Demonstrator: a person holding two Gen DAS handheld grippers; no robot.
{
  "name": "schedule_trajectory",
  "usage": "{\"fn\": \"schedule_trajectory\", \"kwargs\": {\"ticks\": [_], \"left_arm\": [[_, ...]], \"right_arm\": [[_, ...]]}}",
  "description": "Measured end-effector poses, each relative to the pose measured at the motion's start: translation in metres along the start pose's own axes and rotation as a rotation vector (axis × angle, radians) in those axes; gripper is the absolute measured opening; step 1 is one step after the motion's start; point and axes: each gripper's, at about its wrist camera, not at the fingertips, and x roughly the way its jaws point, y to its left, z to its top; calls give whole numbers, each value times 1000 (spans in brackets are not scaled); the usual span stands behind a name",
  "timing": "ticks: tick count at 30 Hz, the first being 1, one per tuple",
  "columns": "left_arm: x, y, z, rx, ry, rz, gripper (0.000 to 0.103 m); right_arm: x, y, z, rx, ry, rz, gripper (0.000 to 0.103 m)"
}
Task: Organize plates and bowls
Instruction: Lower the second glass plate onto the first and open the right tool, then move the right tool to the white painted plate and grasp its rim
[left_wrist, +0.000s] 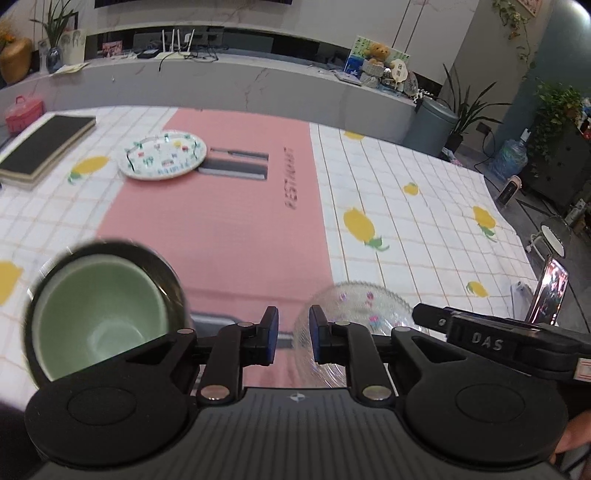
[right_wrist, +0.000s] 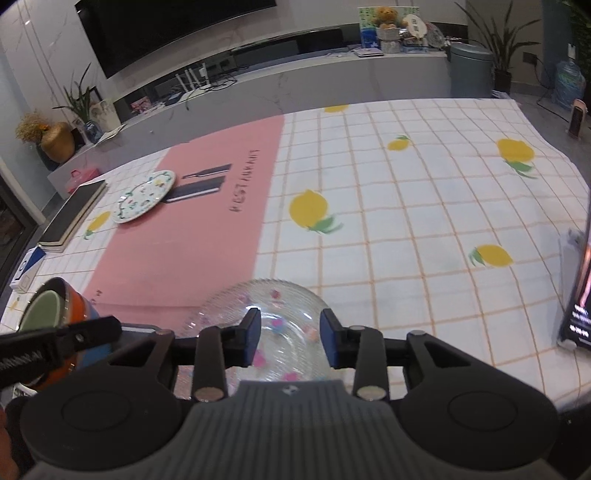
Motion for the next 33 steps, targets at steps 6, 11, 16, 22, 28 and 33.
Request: {"fn": "schedule_trajectory", "kwargs": {"ticks": [6, 11, 16, 22, 28, 33], "left_arm": [[-19, 28, 32, 15, -32, -5, 23], [-28, 59, 54, 29, -62, 22, 24], [-30, 96, 82, 51, -84, 57, 24], [-18, 144, 119, 66, -101, 93, 24], [24, 193, 145, 27, -73, 2, 24], [68, 228, 151, -44, -65, -19, 24]], "right_arm": [[12, 31, 18, -60, 5, 29, 37], [27, 62, 34, -118, 13, 61, 39], [53, 90, 52, -175, 27, 77, 40], [89, 121, 83, -227, 37, 99, 40], [139, 144, 117, -225, 75, 172, 39], [184, 149, 139, -230, 100, 192, 39]]}}
